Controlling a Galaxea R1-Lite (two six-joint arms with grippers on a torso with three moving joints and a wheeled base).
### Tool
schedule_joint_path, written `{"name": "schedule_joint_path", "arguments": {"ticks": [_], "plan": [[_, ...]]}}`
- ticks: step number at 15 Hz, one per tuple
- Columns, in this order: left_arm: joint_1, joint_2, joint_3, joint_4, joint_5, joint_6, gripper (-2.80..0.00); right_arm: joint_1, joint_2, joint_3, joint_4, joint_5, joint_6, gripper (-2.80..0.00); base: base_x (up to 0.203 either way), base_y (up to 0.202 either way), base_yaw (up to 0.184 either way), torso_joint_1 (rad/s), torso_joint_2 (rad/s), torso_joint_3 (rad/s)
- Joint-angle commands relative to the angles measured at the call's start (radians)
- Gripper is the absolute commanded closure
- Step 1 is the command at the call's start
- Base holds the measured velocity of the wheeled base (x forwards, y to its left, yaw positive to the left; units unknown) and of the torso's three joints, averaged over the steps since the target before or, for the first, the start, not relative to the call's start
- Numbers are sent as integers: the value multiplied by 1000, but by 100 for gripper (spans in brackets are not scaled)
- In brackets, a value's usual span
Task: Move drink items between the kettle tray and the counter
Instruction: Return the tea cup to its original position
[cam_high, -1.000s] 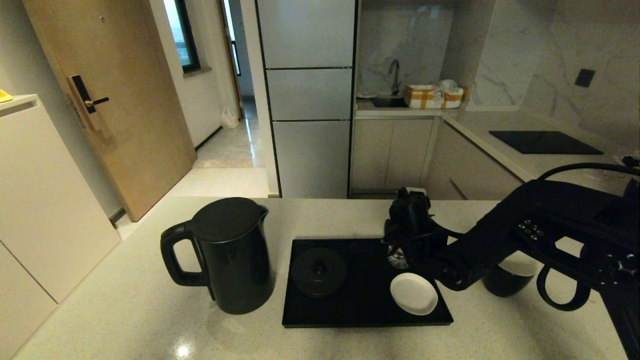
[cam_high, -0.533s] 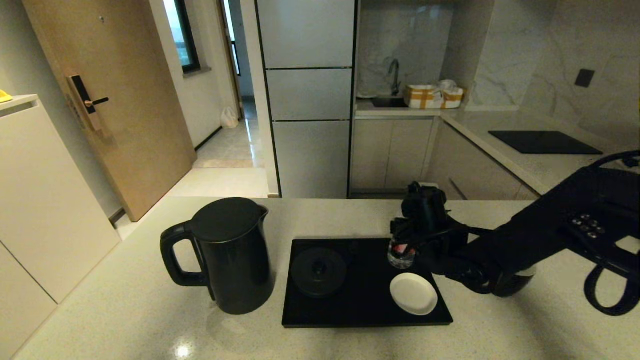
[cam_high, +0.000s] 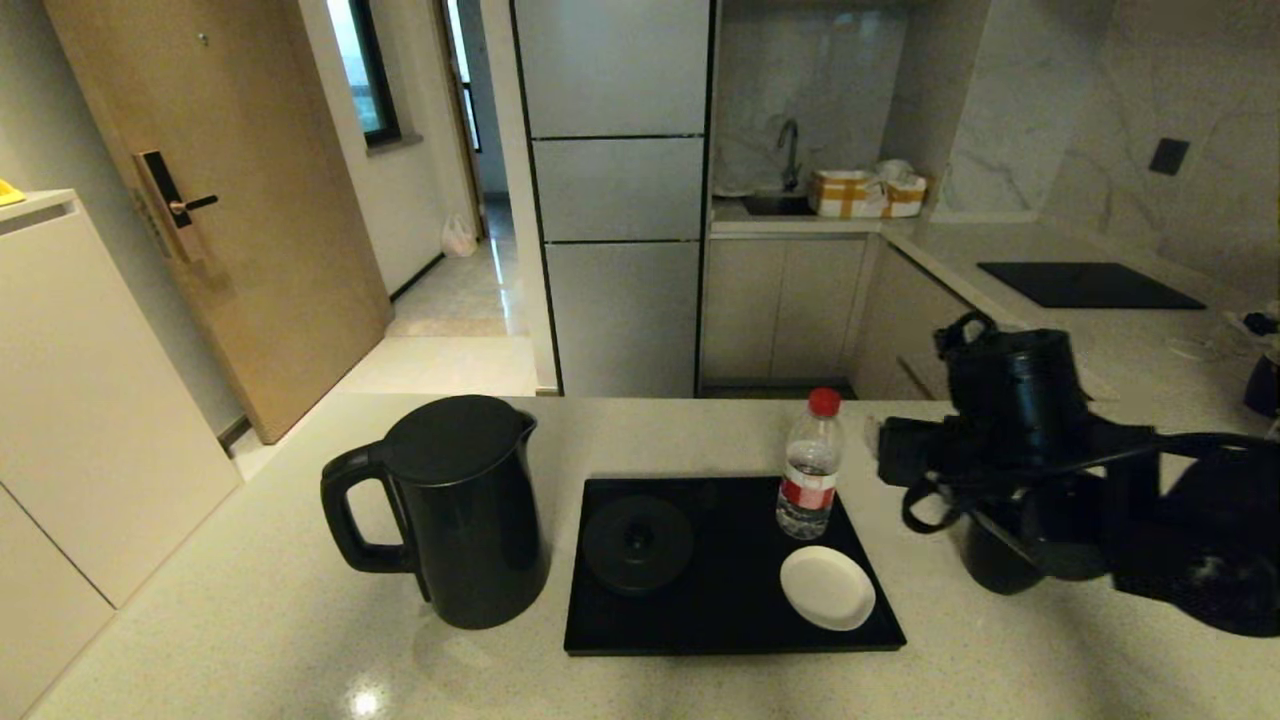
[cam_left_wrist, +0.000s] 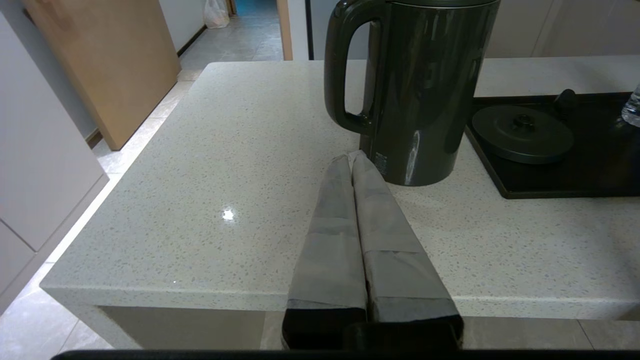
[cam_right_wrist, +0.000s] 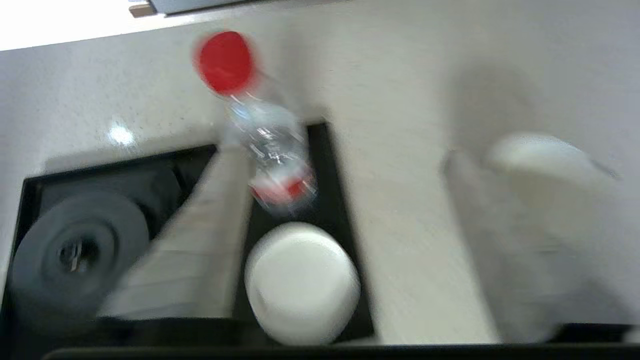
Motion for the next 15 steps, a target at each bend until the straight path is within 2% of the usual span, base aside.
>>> {"name": "schedule_joint_path", "arguments": {"ticks": [1, 2, 4, 7, 10, 15], "plan": [[0, 0, 0, 0, 0, 0, 0, -1, -254, 54, 222, -6, 67, 0, 0, 0, 0, 0, 0, 0], [0, 0, 0, 0, 0, 0, 0, -2, -313, 80, 368, -6, 124, 0, 0, 0, 0, 0, 0, 0], [0, 0, 0, 0, 0, 0, 0, -4, -391, 163, 549, -7, 261, 0, 0, 0, 0, 0, 0, 0], [0, 0, 0, 0, 0, 0, 0, -5, -405, 270, 629, -14, 331, 0, 0, 0, 0, 0, 0, 0], [0, 1, 2, 0, 0, 0, 0, -4, -275, 321, 571, -43, 400, 0, 0, 0, 0, 0, 0, 0], [0, 1, 0, 0, 0, 0, 0, -1, 26, 373, 260, -86, 430, 0, 0, 0, 0, 0, 0, 0]]}}
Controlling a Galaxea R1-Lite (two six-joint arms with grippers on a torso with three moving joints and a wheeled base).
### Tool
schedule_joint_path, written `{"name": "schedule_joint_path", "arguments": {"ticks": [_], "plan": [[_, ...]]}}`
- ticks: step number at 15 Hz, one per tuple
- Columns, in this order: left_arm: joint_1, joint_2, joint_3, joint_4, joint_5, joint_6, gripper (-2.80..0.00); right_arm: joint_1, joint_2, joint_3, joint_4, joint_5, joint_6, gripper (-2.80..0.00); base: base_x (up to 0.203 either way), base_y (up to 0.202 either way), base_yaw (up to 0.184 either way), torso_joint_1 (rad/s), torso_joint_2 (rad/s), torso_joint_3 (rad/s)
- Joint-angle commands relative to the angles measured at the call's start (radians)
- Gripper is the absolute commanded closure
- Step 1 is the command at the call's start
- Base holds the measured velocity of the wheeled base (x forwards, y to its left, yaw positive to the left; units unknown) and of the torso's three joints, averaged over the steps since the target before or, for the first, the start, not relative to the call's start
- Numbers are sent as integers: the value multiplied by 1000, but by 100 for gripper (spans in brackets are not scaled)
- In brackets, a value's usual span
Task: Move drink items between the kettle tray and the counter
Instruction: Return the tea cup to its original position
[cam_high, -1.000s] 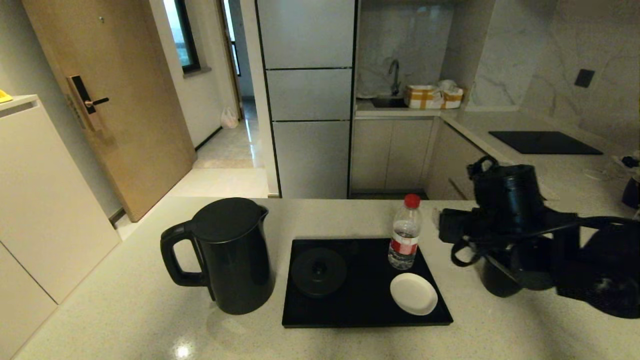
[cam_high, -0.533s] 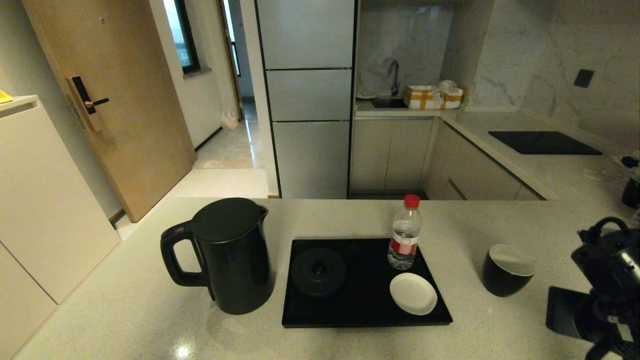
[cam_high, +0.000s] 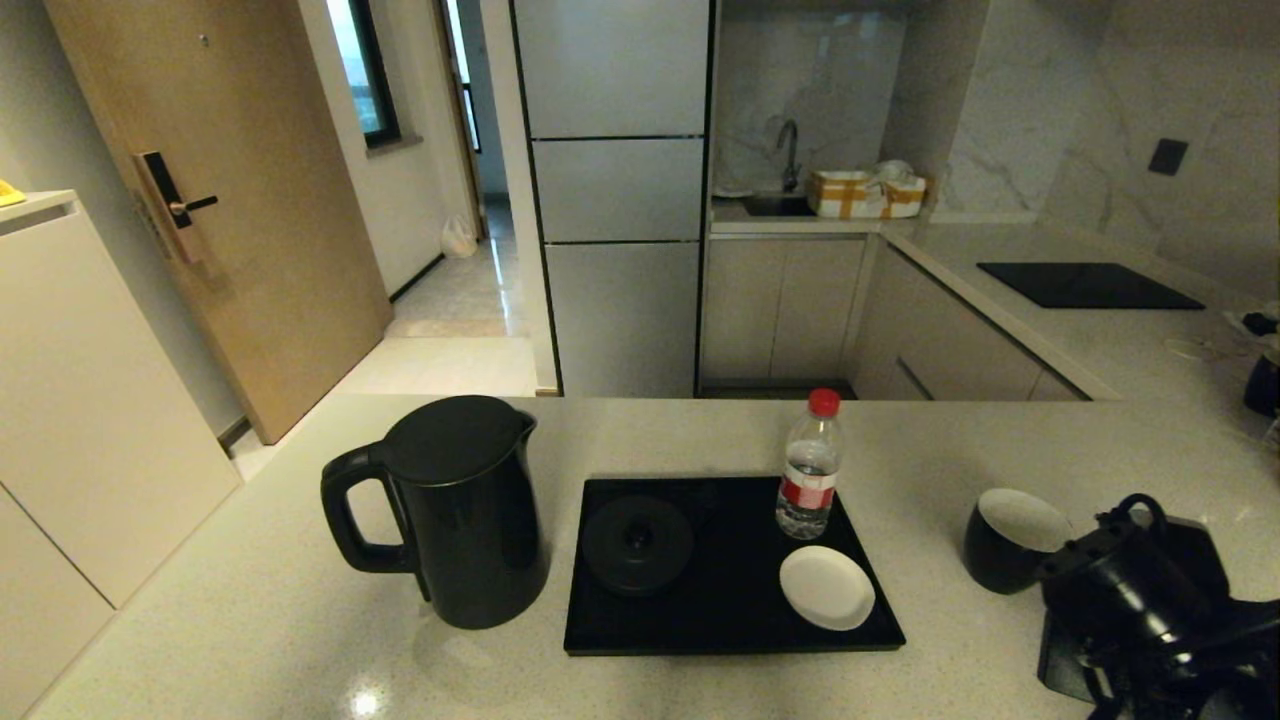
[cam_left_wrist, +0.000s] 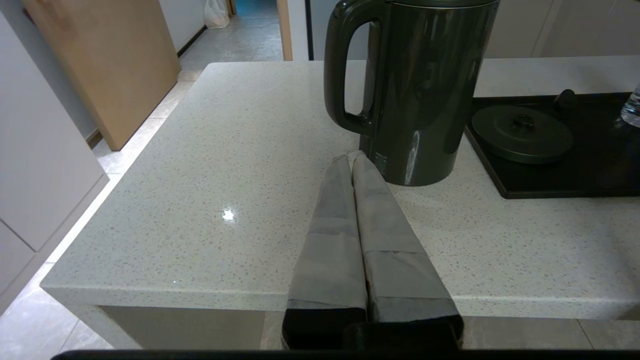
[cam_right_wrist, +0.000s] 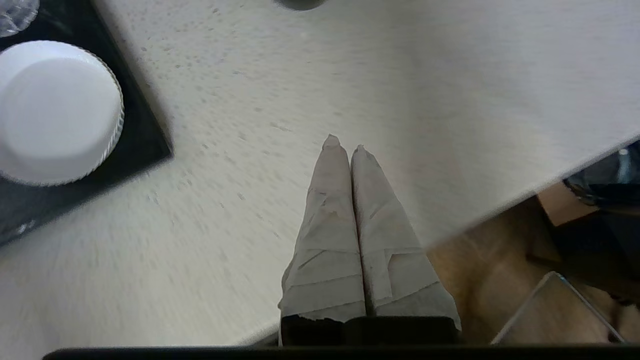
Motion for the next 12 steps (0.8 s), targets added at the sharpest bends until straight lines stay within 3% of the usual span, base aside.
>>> {"name": "schedule_joint_path", "arguments": {"ticks": [1, 3, 8, 12], "plan": [[0, 0, 0, -1, 0, 0, 0, 1, 221, 20, -162, -9, 10, -280, 0, 0, 0, 0, 0, 0], [0, 0, 0, 0, 0, 0, 0, -8, 330, 30, -335, -13, 13, -280, 0, 0, 0, 0, 0, 0], [0, 1, 0, -1, 0, 0, 0, -98, 500, 39, -553, -58, -9, -280, 0, 0, 0, 0, 0, 0], [0, 0, 0, -2, 0, 0, 0, -239, 561, 59, -811, -50, -174, -280, 0, 0, 0, 0, 0, 0]]}}
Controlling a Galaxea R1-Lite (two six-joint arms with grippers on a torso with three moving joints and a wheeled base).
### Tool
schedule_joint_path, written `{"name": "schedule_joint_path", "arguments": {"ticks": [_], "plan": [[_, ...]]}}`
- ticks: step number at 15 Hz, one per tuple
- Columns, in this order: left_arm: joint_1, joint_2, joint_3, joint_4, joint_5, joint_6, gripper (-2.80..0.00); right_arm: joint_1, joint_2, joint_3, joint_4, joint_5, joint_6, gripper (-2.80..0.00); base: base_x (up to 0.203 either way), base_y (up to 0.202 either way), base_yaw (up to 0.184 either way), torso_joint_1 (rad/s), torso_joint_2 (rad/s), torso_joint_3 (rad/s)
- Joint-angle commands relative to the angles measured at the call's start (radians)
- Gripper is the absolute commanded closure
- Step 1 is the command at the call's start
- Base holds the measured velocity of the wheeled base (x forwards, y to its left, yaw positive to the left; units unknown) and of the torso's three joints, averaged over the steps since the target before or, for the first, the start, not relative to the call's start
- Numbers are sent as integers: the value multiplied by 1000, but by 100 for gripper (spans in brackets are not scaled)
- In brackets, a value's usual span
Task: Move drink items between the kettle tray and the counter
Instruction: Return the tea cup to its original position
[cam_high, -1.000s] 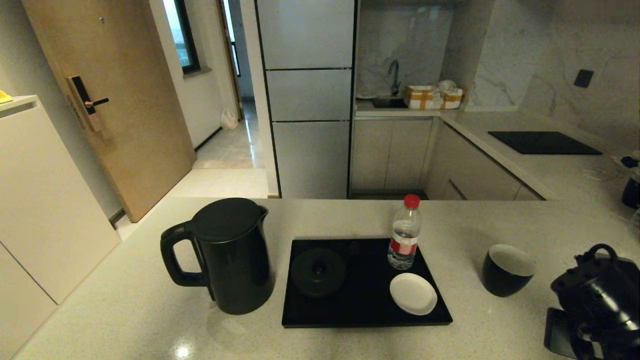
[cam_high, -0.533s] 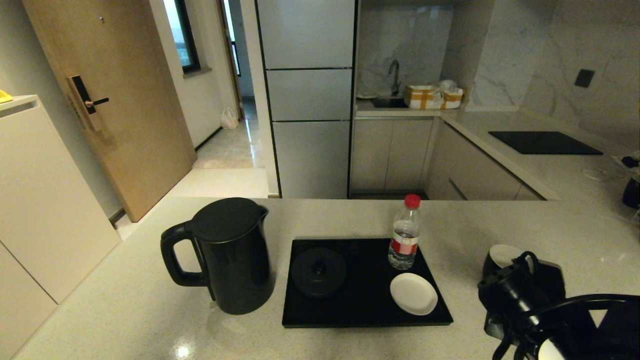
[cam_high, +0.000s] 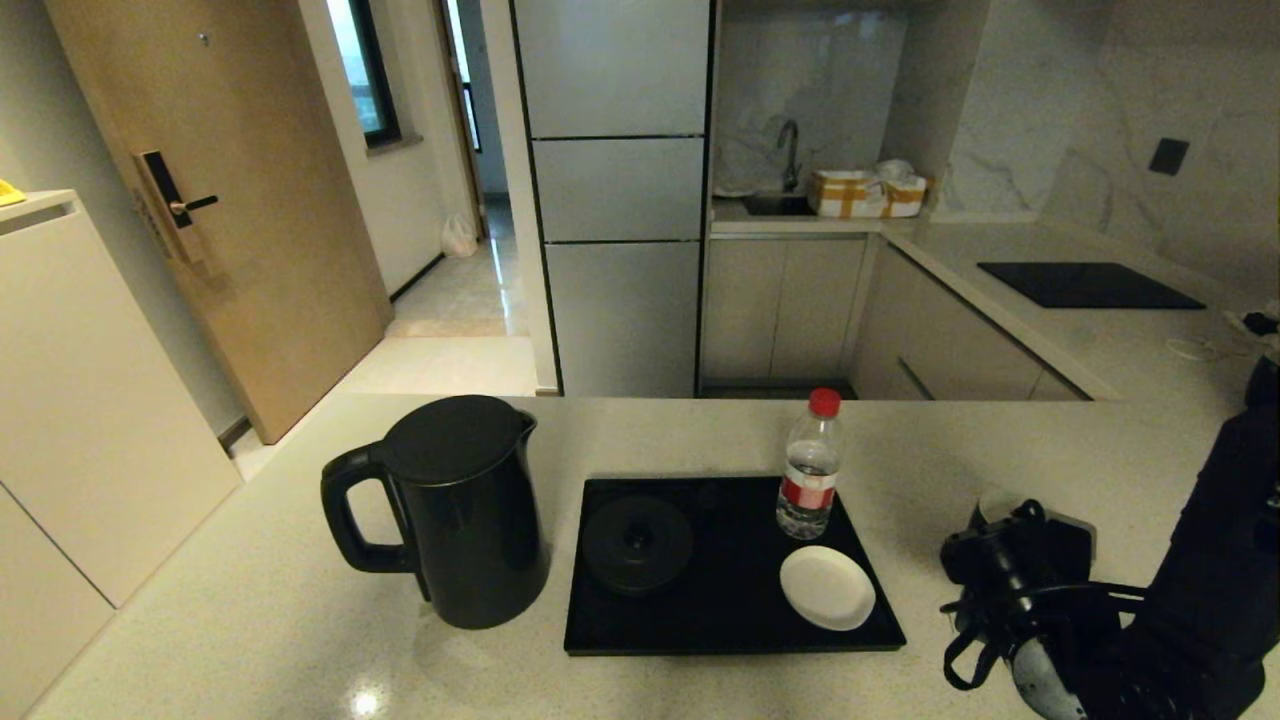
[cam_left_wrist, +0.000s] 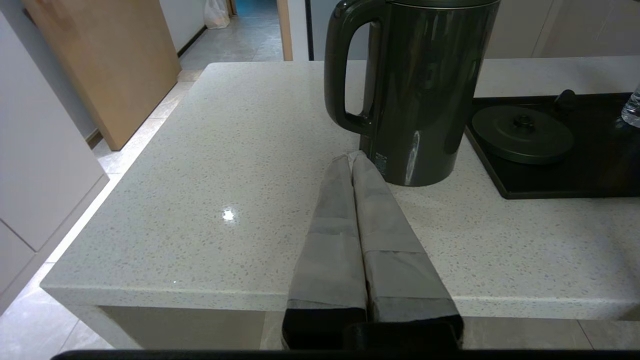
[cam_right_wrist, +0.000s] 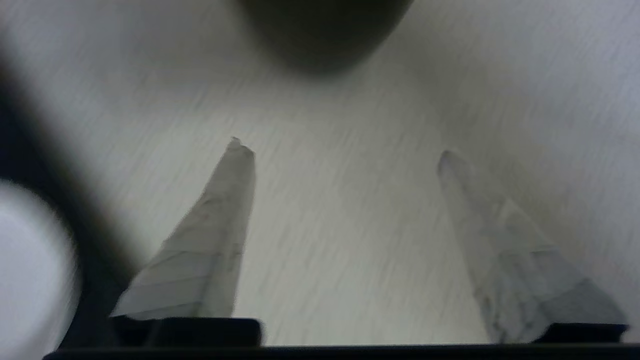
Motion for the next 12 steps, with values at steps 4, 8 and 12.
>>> {"name": "schedule_joint_path", "arguments": {"ticks": [4, 8, 12], "plan": [[0, 0, 0, -1, 0, 1, 0, -126, 118, 7, -360, 66, -259, -280, 0, 0, 0, 0, 0, 0], [0, 0, 0, 0, 0, 1, 0, -126, 178, -19, -414, 81, -293, -280, 0, 0, 0, 0, 0, 0], [0, 0, 0, -1, 0, 1, 0, -131, 196, -35, -414, 87, -296, -280, 0, 0, 0, 0, 0, 0]]}}
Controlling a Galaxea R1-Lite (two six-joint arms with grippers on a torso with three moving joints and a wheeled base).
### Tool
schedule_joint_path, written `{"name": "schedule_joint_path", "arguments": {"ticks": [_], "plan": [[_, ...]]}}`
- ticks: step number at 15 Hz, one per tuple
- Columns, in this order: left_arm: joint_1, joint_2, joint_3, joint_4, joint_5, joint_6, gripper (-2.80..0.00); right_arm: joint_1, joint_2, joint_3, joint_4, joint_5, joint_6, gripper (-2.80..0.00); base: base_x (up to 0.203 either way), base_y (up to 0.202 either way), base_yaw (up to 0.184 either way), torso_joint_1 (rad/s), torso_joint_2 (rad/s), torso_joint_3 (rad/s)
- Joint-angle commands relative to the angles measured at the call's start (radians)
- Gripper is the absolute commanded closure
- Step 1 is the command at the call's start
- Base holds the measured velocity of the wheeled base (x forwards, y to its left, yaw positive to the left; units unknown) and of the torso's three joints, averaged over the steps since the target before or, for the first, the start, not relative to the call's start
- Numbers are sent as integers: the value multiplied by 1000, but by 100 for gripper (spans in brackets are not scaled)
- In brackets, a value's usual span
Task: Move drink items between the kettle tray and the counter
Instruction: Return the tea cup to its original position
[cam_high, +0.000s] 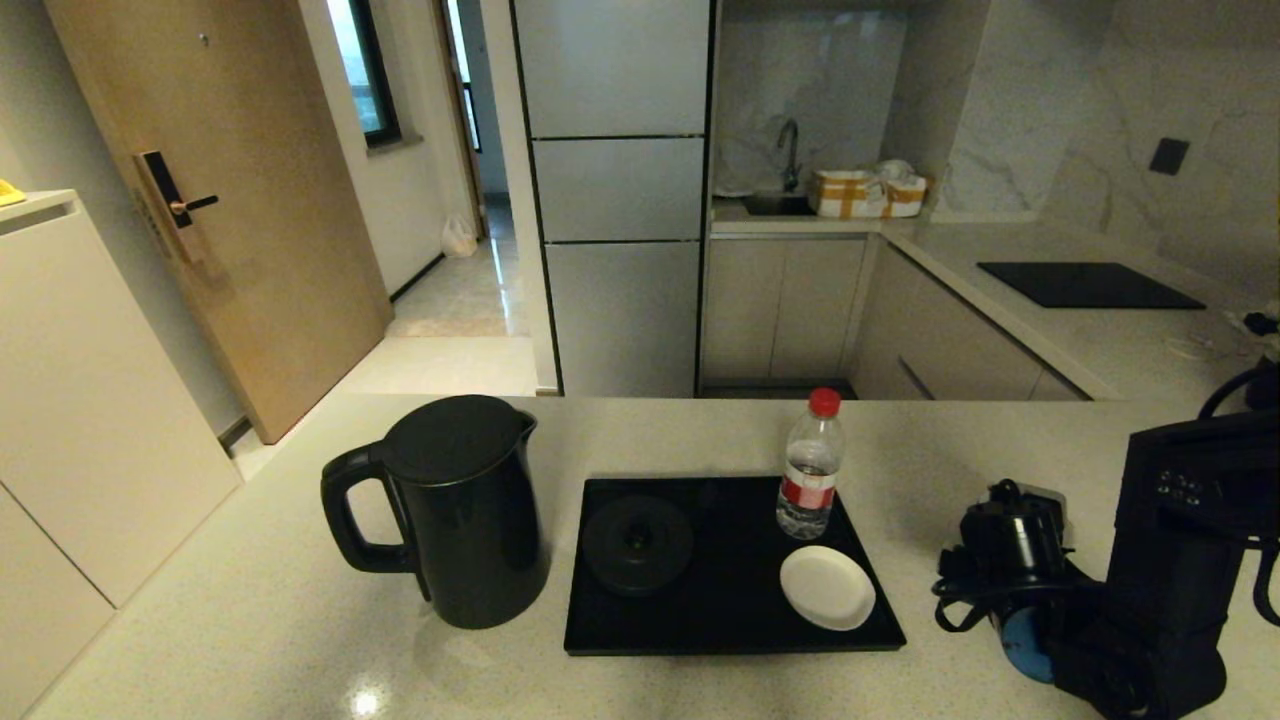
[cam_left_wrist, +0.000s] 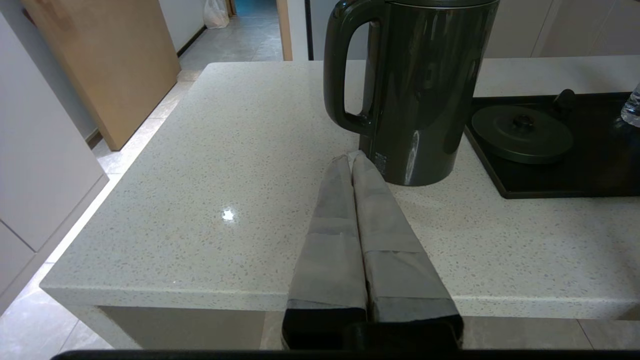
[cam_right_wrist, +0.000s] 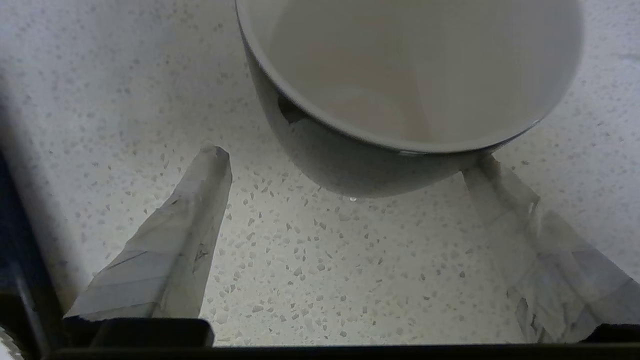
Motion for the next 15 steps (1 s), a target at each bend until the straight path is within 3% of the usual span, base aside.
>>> {"name": "schedule_joint_path", "arguments": {"ticks": [1, 6, 15], "plan": [[0, 0, 0, 0, 0, 0, 0, -18, 20, -28, -7, -3, 0, -280, 0, 0, 0, 0, 0, 0], [0, 0, 0, -1, 0, 0, 0, -85, 35, -98, -8, -3, -48, -280, 0, 0, 0, 0, 0, 0], [0, 0, 0, 0, 0, 0, 0, -111, 90, -171, -9, 16, -68, -280, 0, 0, 0, 0, 0, 0]]}}
